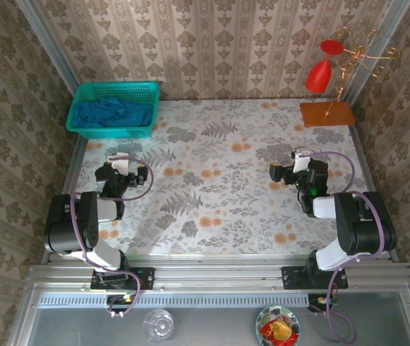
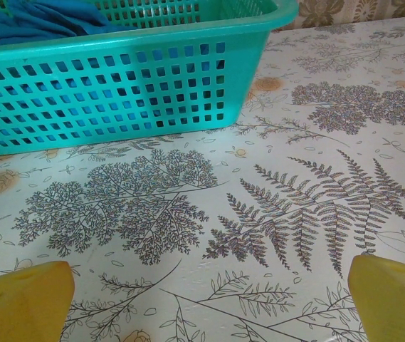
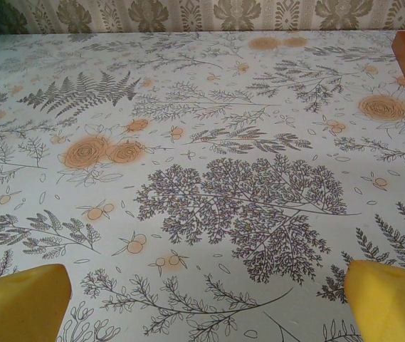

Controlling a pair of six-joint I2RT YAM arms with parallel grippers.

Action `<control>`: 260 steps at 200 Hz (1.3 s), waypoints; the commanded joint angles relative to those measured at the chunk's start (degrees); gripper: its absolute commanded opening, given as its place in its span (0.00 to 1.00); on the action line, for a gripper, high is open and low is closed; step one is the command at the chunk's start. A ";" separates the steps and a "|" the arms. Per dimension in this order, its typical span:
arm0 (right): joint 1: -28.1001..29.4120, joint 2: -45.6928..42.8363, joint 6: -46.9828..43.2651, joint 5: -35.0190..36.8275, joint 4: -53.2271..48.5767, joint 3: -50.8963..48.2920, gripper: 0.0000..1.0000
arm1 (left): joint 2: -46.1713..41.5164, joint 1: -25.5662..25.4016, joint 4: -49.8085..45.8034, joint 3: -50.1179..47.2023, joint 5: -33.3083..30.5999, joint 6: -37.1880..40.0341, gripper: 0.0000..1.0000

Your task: Fold the inside-out t-shirt

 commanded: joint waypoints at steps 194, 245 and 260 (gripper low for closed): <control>2.44 -15.91 3.56 5.31 -37.35 15.62 0.98 | -12.65 -1.73 -48.24 26.35 -19.43 -9.65 1.00; 3.27 -19.54 9.56 3.56 -43.81 19.13 0.94 | -0.61 2.05 -61.66 46.52 -14.91 -12.41 0.98; 3.53 -19.98 10.46 3.02 -44.74 19.74 0.94 | 3.49 2.82 -63.64 51.56 -14.72 -12.19 0.97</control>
